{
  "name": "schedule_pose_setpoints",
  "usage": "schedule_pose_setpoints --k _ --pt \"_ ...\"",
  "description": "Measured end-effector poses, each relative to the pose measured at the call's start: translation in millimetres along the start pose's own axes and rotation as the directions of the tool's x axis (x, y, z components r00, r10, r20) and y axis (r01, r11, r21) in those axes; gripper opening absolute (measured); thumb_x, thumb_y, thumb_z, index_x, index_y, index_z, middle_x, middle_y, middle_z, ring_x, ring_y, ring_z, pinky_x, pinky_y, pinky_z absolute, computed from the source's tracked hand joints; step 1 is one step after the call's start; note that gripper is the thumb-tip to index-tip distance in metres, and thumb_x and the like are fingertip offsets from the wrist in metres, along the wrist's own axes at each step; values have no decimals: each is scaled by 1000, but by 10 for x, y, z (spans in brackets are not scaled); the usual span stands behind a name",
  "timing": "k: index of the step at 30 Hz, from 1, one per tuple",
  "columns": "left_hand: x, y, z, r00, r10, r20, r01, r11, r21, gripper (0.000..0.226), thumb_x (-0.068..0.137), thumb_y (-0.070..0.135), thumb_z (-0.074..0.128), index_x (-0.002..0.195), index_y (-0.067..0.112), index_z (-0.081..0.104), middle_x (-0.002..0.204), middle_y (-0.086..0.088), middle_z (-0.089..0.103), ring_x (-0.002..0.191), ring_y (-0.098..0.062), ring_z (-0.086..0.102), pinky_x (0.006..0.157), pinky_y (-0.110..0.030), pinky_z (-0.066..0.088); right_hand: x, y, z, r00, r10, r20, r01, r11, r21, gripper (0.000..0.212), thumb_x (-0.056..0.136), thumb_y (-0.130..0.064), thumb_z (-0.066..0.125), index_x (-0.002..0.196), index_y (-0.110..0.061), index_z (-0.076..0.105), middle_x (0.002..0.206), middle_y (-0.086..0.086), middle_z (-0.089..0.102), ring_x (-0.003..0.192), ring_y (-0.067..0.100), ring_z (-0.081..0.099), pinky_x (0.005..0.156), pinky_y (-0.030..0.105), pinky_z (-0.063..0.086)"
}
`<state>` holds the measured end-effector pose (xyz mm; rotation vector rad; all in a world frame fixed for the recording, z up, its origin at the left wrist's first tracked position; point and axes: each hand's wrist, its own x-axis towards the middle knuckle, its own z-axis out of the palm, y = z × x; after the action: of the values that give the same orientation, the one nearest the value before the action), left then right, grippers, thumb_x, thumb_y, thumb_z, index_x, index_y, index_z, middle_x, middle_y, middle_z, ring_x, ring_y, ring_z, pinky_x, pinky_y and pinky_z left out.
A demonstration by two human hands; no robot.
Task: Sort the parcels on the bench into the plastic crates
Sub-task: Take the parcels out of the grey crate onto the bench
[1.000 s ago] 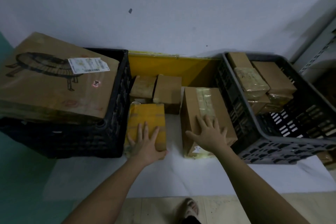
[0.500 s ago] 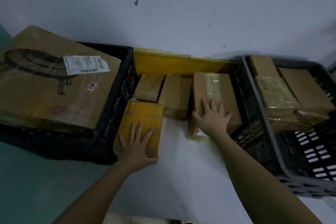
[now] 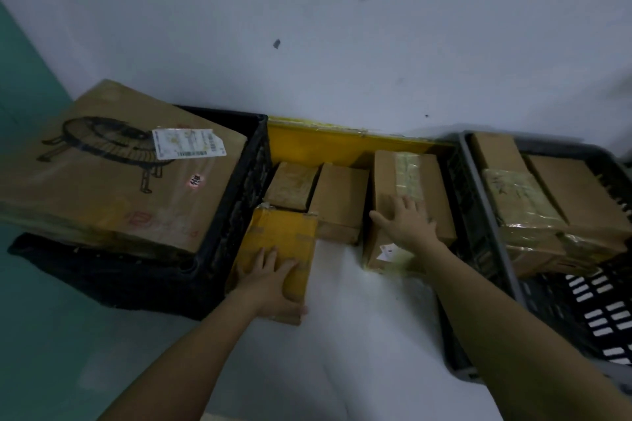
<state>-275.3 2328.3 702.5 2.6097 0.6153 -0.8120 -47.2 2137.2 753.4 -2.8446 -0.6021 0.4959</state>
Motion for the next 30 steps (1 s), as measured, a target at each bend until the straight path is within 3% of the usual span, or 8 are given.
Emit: schedule_pose_setpoints --k 4,8,10,13,15,19,23,30 --pt "-114 188 -324 1000 -9 1 9 1000 4 89 87 80 31 158 29 14 166 -10 -3 151 -36 1 118 -59 15 -297 -82 -155 994 -70 -79 79 990 115 48 100 -45 47 137 -15 51 136 11 57 116 29 57 95 43 50" --pt "-187 490 -600 968 143 -207 -149 989 -13 59 98 56 43 143 18 45 148 -10 47 129 -29 48 98 -37 44 -656 -31 -335 983 -92 -157 120 977 178 32 99 -35 50 119 -15 67 115 4 69 96 20 64 83 35 55" --pt "-253 727 -719 930 195 -311 -211 977 -15 47 99 49 48 133 17 53 133 -8 58 115 -26 56 85 -35 48 -821 50 -465 977 -91 -191 133 966 223 31 99 -33 51 113 -12 70 107 5 71 91 21 67 81 37 57" --pt "-392 1137 -852 868 248 -430 -271 963 7 45 99 47 50 136 22 52 132 -2 60 115 -23 58 90 -38 50 -1003 285 -703 969 -69 -236 138 946 293 33 99 -30 52 93 -4 71 87 14 71 79 31 68 74 44 59" --pt "-442 1416 -908 821 305 -482 -337 941 20 43 98 47 51 135 25 53 130 2 62 111 -19 60 87 -37 53 -1076 491 -882 958 -53 -283 143 941 306 34 99 -30 51 88 -4 70 82 15 70 77 31 67 65 36 51" --pt "-462 2019 -985 772 374 -514 -463 885 -52 41 97 43 54 135 28 52 127 7 62 101 -15 63 79 -33 55 -1083 1083 -1176 929 50 -367 97 923 372 30 98 -29 53 78 -14 69 75 5 69 75 23 66 71 39 53" --pt "-336 2713 -947 748 389 -537 -570 791 -221 45 96 36 61 138 25 47 135 5 54 107 -11 54 77 -23 47 -989 1821 -1287 914 183 -362 -4 896 444 23 96 -26 56 84 -14 71 76 3 70 70 19 65 64 36 55" --pt "140 3852 -837 777 320 -543 -465 872 -152 77 88 59 59 151 26 29 147 -3 37 131 -26 40 103 -44 44 -570 3015 -1330 905 284 -316 -121 885 449 18 98 -29 55 108 -18 66 93 -1 63 82 15 59 71 30 47"
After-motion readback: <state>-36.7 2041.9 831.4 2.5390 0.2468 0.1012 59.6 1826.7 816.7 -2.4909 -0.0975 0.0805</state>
